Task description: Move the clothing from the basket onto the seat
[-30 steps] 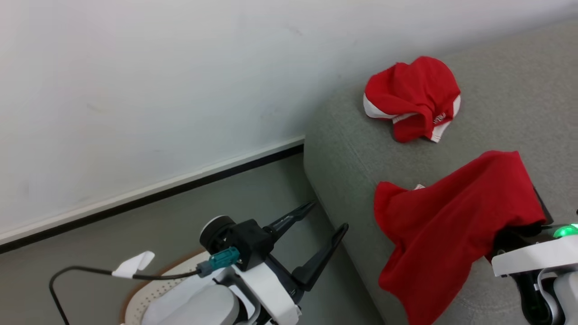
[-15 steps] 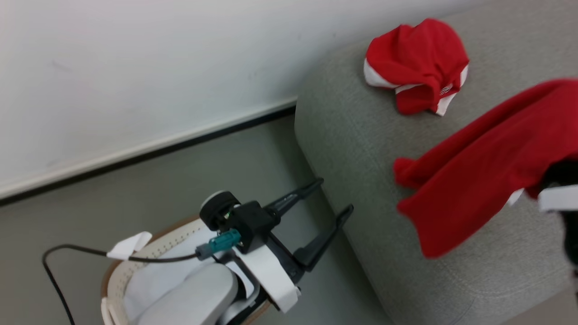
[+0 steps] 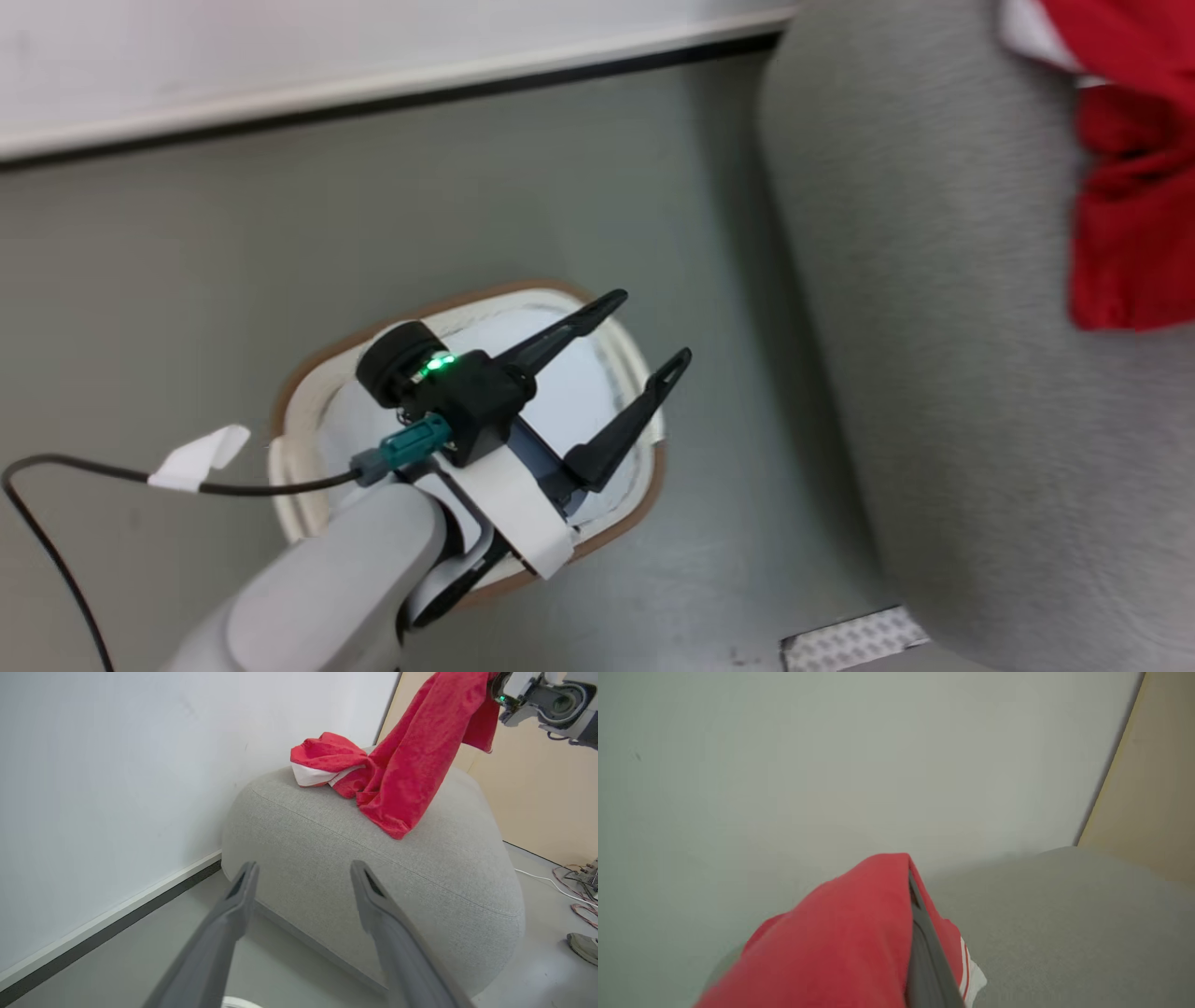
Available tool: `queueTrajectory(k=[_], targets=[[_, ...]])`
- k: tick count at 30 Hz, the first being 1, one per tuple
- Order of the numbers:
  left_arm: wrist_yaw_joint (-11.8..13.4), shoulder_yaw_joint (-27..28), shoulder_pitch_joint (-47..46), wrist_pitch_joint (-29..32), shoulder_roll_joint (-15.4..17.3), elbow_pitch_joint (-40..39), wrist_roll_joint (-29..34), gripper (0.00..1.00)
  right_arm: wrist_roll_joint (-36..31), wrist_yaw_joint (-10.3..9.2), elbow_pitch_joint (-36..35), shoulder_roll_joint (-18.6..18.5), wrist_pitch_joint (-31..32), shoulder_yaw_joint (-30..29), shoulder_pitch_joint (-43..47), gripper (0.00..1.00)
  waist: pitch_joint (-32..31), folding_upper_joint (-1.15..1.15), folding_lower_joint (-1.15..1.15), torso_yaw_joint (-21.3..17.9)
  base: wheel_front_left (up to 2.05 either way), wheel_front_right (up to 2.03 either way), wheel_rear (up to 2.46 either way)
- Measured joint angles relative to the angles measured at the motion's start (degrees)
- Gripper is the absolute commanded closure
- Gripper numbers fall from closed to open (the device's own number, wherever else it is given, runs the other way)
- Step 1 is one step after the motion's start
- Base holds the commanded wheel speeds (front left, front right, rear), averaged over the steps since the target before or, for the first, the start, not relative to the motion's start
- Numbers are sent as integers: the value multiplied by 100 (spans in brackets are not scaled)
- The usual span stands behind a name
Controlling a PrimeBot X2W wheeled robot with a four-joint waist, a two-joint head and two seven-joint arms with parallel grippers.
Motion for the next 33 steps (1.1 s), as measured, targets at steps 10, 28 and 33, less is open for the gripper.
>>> queueTrajectory(k=[10, 28, 33], targets=[[-23, 76, -53, -175, 47, 221, -53, 0, -815, 0, 1836, -380, 2404, 209, 48, 50, 446, 0, 0, 672, 0, 0, 0], [382, 304, 917, -422, -122, 677, -470, 0, 328, 0, 191, -866, 4148, 2070, 1155, 0, -1318, 0, -3, 300, 0, 0, 0], [700, 719, 1330, -437, -100, 667, -705, 0, 643, 0, -975, -912, 3749, 2136, 1445, 0, -1984, 0, -3, 273, 0, 0, 0]])
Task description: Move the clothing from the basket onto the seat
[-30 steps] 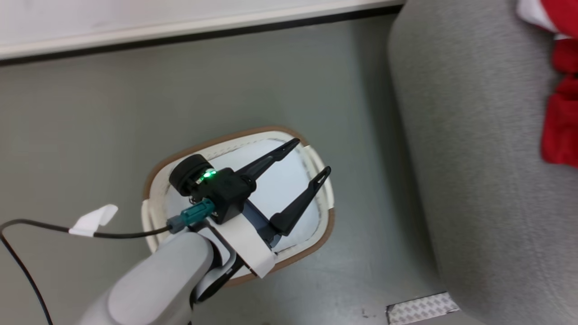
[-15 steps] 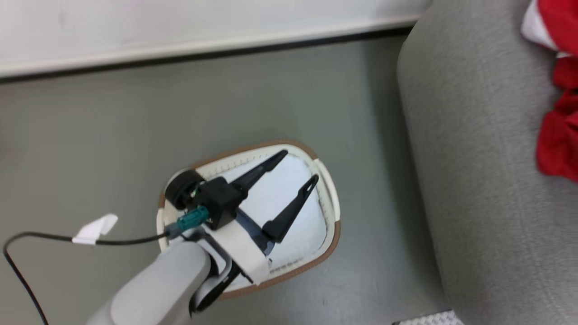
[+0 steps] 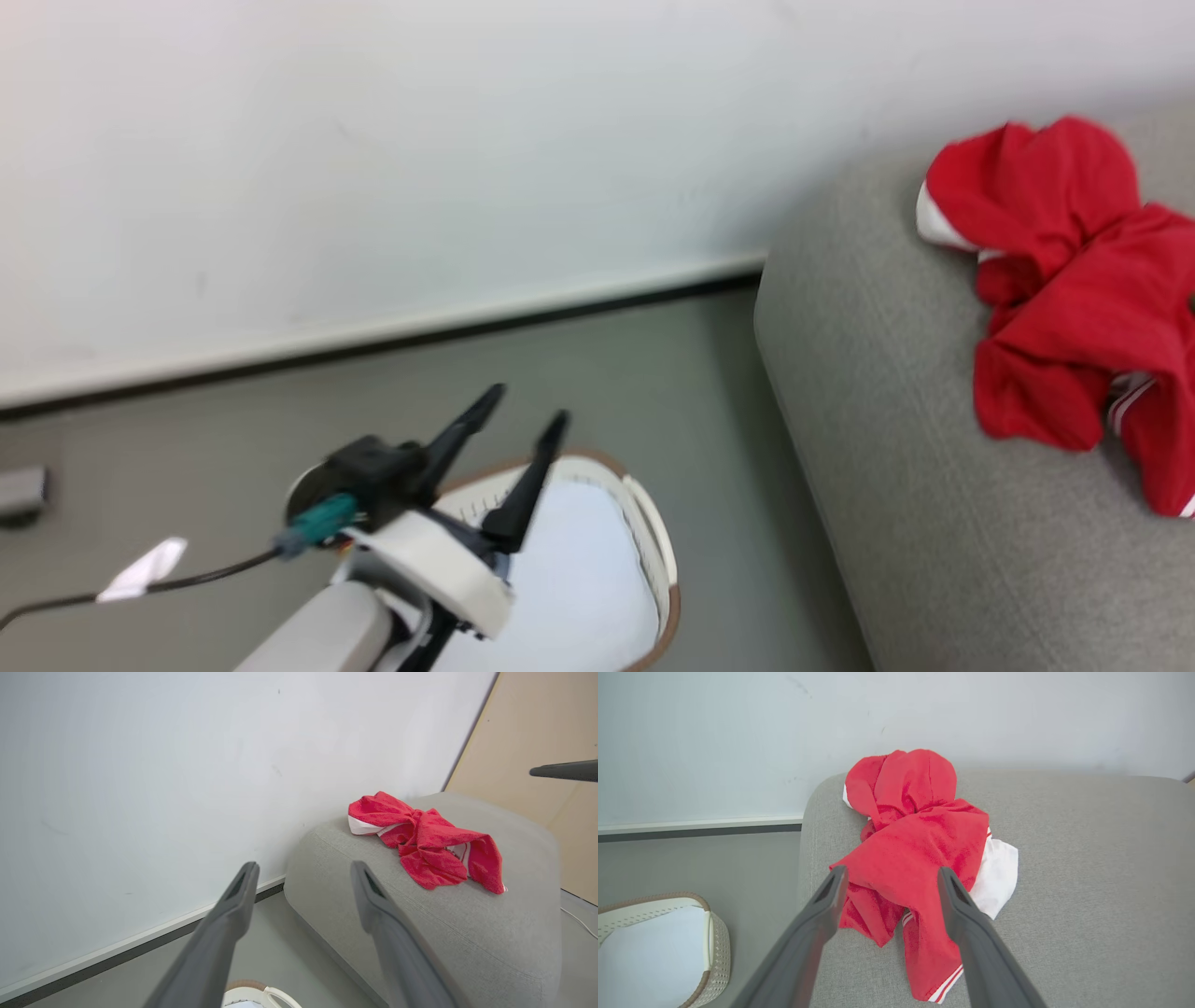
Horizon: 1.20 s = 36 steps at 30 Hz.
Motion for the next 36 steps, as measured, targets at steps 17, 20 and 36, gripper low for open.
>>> queueTrajectory(k=[17, 20, 36], targets=[[940, 2397, 2098, -32, 257, -802, -155, 0, -801, 0, -419, 2109, -3540, -133, 1517, 0, -860, 0, 0, 752, 0, 0, 0], [812, 2705, 2458, -32, -58, -837, 119, 0, -834, 0, -107, 2356, -4154, 48, 1922, 0, -894, 0, 1, 839, 0, 0, 0], [-180, 3977, 3026, -32, -1245, -268, 1460, 0, -770, 0, 728, 2495, -5003, 1013, 2362, 0, -924, 0, 2, 871, 0, 0, 0]])
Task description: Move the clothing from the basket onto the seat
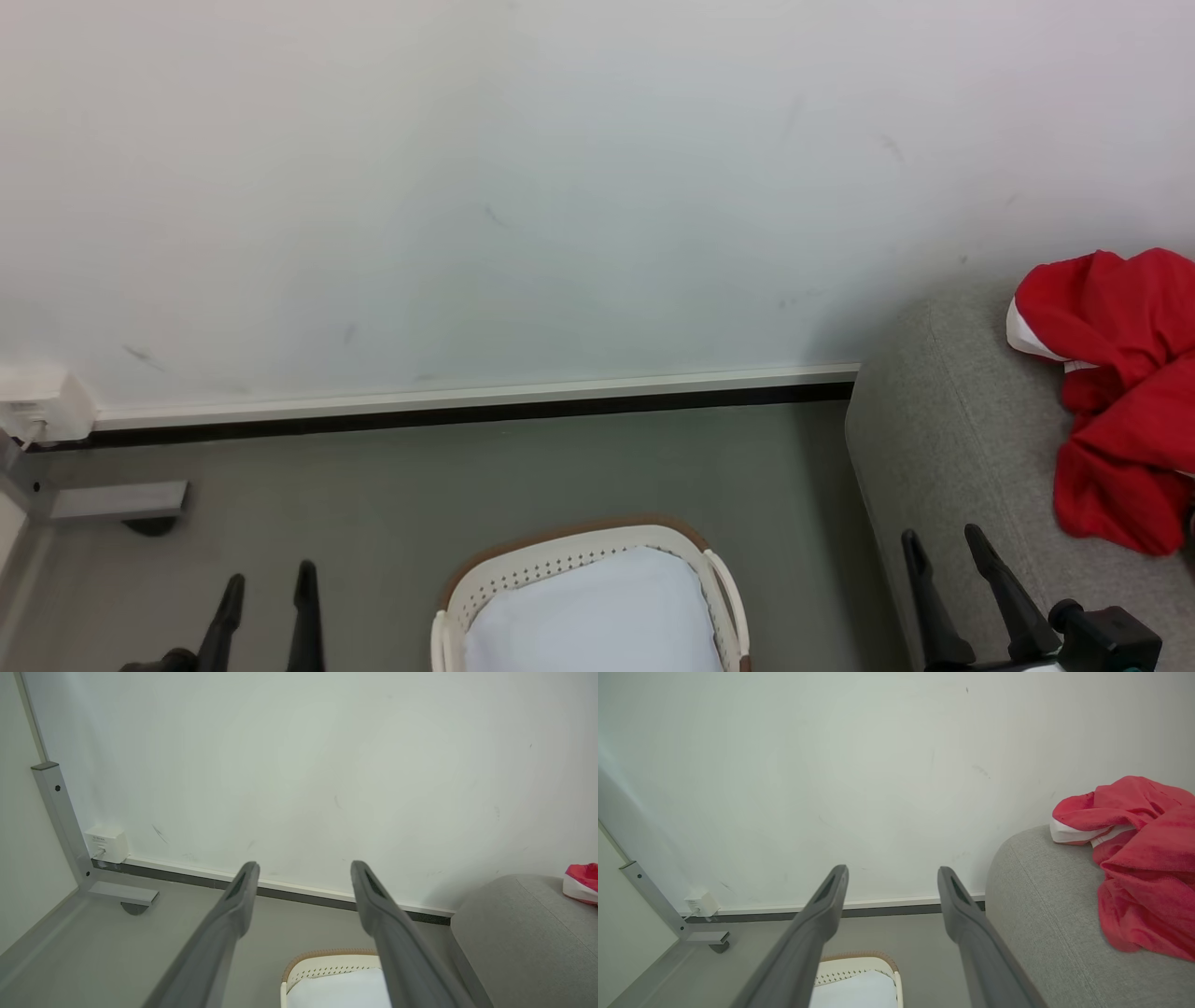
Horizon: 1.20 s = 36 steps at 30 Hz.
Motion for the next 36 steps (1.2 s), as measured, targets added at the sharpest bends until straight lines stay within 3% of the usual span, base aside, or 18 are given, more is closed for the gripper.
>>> queueTrajectory(k=[6, 7, 13, 36], targets=[[-253, 288, 2, 0, -231, 64, 268, 0, -18, 0, -31, 55, -5, 54, -12, 0, 16, 0, 0, -55, 0, 0, 0], [-266, 277, 4, 1, -250, 96, 258, 100, -18, 0, -9, 63, -3, 60, 6, 100, 17, 0, 0, -57, 0, 0, 0], [-289, 298, 26, 160, -318, 285, -40, 100, 307, 0, 94, 119, 107, 26, 126, 100, 21, 0, 0, -44, 0, 0, 0], [-398, 416, -225, 715, -403, 293, -2126, 100, 2213, 0, 2, 152, 672, -460, 57, 100, 45, 0, 0, 33, 0, 0, 0]])
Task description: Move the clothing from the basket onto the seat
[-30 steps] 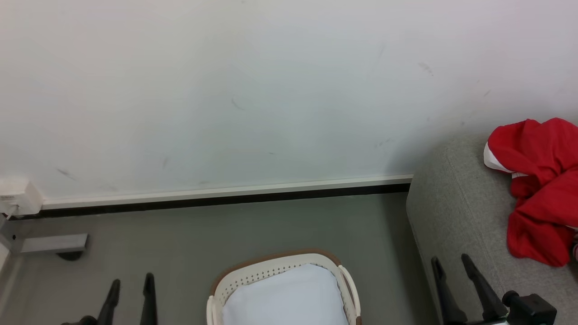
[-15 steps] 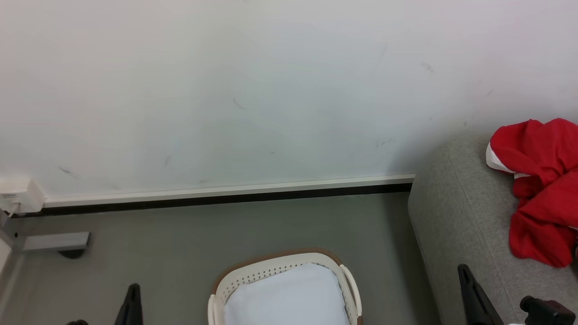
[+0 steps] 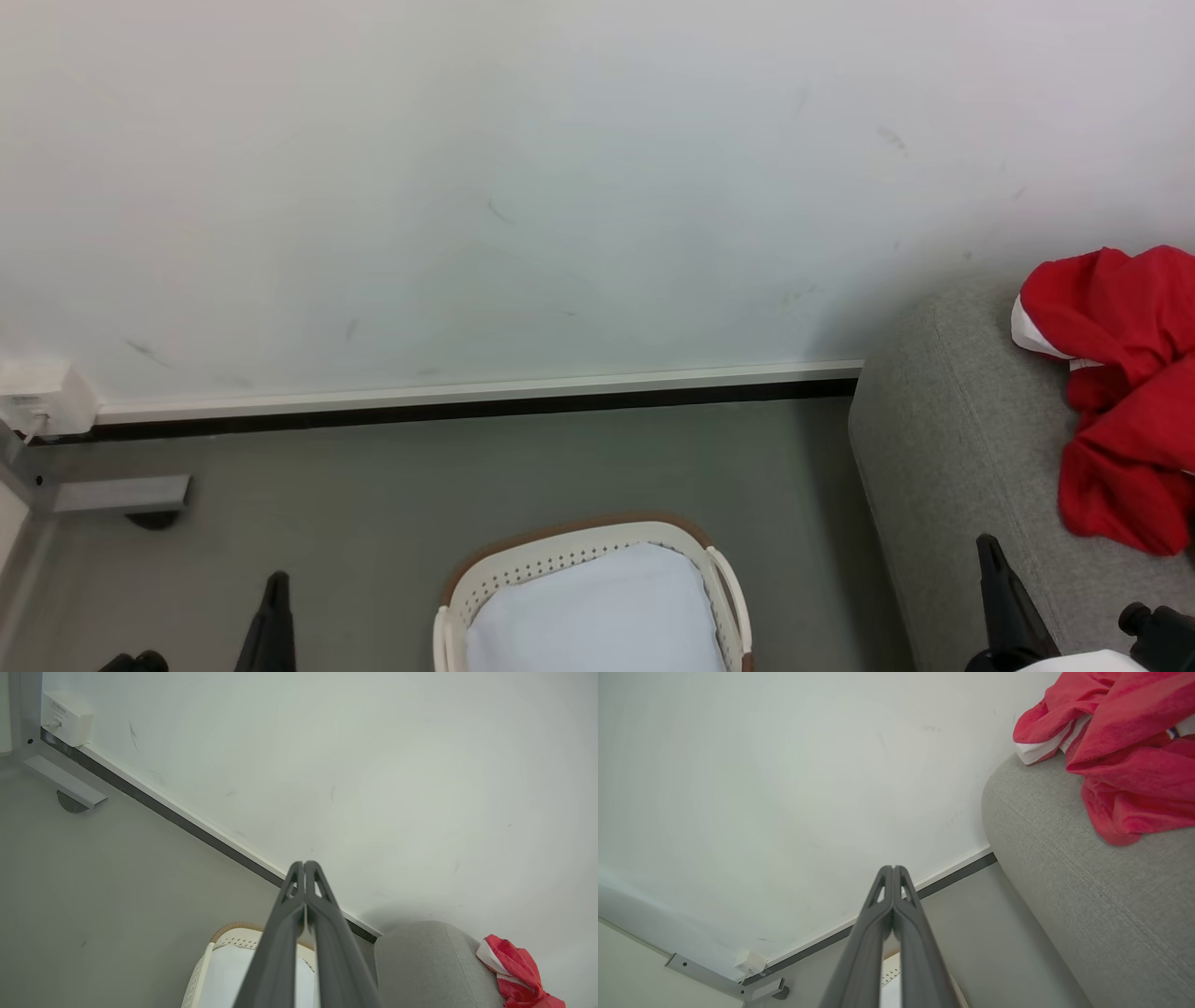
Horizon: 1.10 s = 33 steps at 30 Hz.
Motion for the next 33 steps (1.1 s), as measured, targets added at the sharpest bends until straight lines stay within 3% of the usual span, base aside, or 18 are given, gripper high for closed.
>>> queueTrajectory(k=[33], targets=[[-120, 151, -327, 620, -67, 44, -2136, 100, 1963, 0, -97, 58, 576, -509, -152, 100, 32, 0, 0, 105, 0, 0, 0]])
